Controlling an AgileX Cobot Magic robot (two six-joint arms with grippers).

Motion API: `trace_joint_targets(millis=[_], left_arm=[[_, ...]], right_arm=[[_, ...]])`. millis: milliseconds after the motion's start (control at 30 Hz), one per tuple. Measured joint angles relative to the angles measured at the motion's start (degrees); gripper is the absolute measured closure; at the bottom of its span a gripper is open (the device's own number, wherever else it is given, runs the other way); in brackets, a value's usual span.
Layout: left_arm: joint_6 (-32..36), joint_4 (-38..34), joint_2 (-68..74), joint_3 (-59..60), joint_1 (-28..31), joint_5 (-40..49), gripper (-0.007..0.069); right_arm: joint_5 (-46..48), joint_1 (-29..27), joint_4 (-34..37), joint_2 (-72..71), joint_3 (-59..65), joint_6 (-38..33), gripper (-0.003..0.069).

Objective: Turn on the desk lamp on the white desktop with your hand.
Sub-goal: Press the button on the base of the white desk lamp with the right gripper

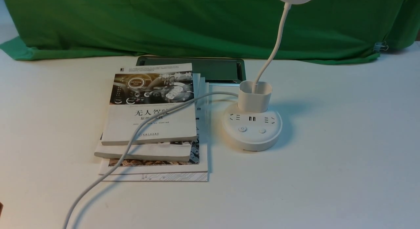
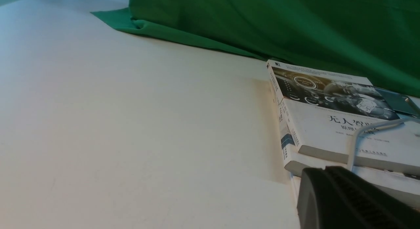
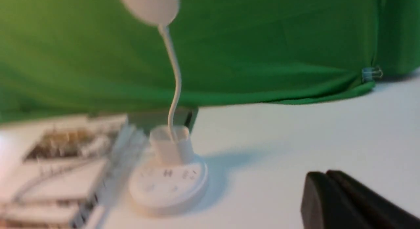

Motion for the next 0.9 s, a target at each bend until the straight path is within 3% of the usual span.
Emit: trace_joint_targets(millis=[167, 300, 567, 900], left_arm=[[0.0, 0.0, 0.0, 0.0, 0.0, 0.0, 0.0603], [0.0, -0.31, 0.0, 0.0, 0.0, 0.0, 0.0603], [0.0, -0.31, 0.0, 0.0, 0.0, 0.0, 0.0603], [0.04, 0.0, 0.0, 0.0, 0.0, 0.0, 0.0603]], right_arm=[[17.25, 2.55, 0.0, 19.37, -19.29, -14.21, 0.0631], [25.12, 5.1, 0.0, 31.96, -26.93, -18.19, 0.0631], [25.86, 14.85, -0.95, 56.23, -35.85, -23.0, 0.0631], [21.49, 19.3, -2.18, 78.03, -50.3, -23.36, 0.0631]])
